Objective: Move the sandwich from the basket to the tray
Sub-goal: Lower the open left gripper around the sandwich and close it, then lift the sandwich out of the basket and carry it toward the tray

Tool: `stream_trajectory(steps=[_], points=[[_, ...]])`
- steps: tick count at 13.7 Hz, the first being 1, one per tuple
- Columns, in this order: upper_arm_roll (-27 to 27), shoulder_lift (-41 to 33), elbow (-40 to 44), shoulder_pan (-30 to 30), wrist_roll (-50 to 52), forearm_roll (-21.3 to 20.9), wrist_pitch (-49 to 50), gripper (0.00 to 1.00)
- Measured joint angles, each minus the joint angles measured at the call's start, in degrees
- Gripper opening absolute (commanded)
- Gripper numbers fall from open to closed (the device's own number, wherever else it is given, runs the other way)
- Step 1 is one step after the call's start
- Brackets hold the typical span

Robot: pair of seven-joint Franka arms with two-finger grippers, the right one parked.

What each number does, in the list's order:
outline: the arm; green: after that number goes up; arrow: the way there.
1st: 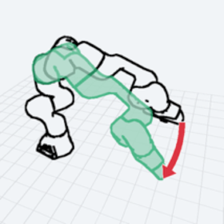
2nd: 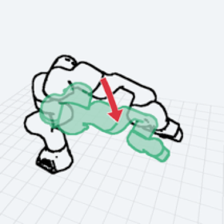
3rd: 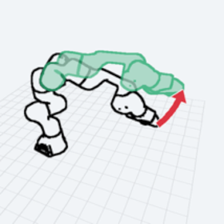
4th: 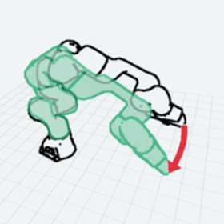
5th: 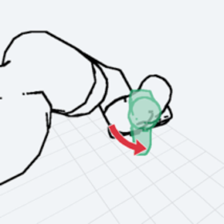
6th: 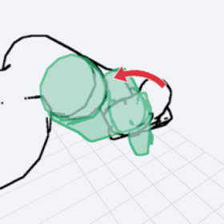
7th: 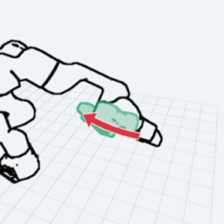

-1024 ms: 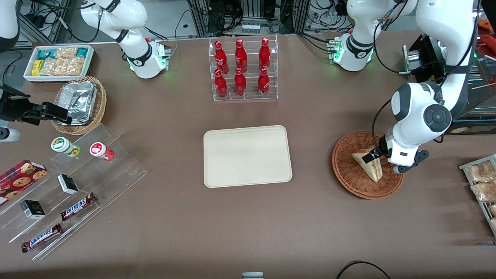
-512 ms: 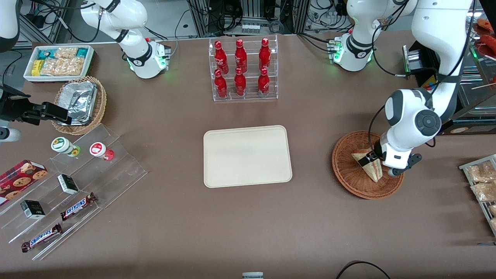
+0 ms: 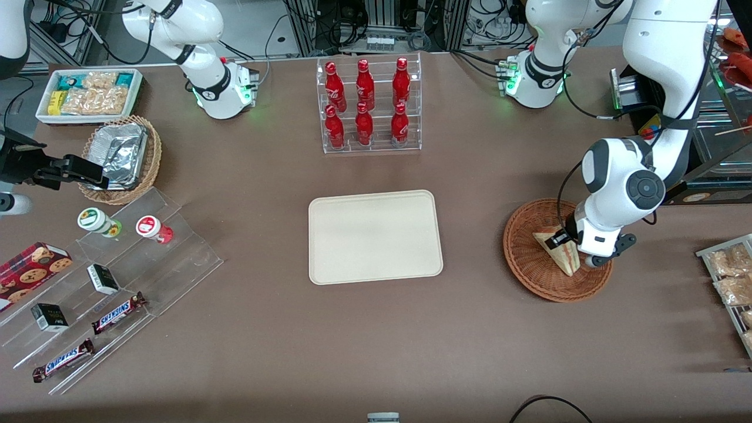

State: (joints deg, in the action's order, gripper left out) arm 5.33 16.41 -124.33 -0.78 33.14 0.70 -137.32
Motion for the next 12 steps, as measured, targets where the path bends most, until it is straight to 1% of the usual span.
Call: stream_trajectory(steps=[3,5,6,8,12], points=[[0.3,-2.3,0.3,0.3,-0.9,-2.2,4.0,0.0],[0.8,-3.5,2.7,1.6,-1.2,-2.8,9.6,0.0],[0.9,-3.8,5.0,3.0,-1.2,-2.8,13.3,0.0],[1.2,-3.9,9.0,6.2,-1.8,-2.9,17.7,0.0],[1.4,-3.4,13.0,12.4,-4.0,-2.9,18.8,0.0]])
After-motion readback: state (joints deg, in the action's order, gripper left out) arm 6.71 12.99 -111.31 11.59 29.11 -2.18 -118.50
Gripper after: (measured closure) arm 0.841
